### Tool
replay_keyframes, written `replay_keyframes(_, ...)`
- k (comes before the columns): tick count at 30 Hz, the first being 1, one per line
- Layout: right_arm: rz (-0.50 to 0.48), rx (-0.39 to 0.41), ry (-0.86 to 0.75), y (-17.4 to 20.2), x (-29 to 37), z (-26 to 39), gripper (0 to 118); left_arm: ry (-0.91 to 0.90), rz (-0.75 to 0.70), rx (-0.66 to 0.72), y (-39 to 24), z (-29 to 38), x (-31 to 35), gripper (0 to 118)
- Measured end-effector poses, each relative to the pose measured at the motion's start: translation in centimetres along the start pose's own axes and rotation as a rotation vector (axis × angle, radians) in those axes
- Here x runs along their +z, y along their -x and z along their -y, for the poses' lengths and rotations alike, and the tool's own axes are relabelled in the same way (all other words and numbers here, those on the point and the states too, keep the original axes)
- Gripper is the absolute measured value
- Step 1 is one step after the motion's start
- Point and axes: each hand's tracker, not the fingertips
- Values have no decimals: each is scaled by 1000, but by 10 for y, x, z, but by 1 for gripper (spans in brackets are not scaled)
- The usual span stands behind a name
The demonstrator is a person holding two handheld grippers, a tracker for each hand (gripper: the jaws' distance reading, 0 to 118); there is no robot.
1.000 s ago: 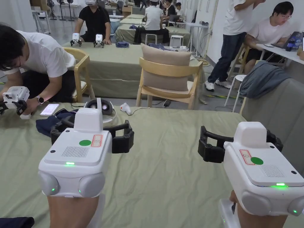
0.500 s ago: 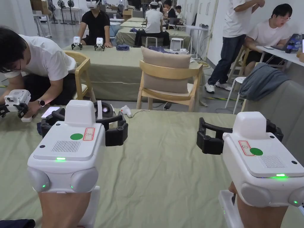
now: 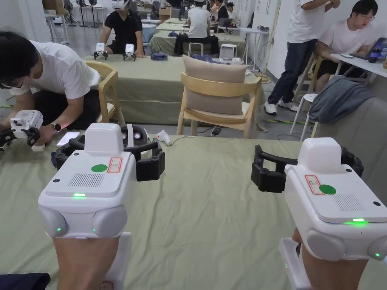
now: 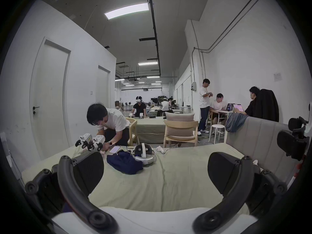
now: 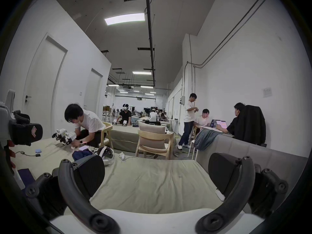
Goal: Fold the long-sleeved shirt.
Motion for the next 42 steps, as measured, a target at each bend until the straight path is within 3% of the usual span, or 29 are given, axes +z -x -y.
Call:
replay_keyframes(19, 25, 44, -12, 3, 4, 0, 118, 7, 28, -7, -8, -3, 2, 111)
replay_keyframes(42, 20, 29, -8, 3, 6, 2, 118, 27, 28, 2, -6, 1, 4, 111)
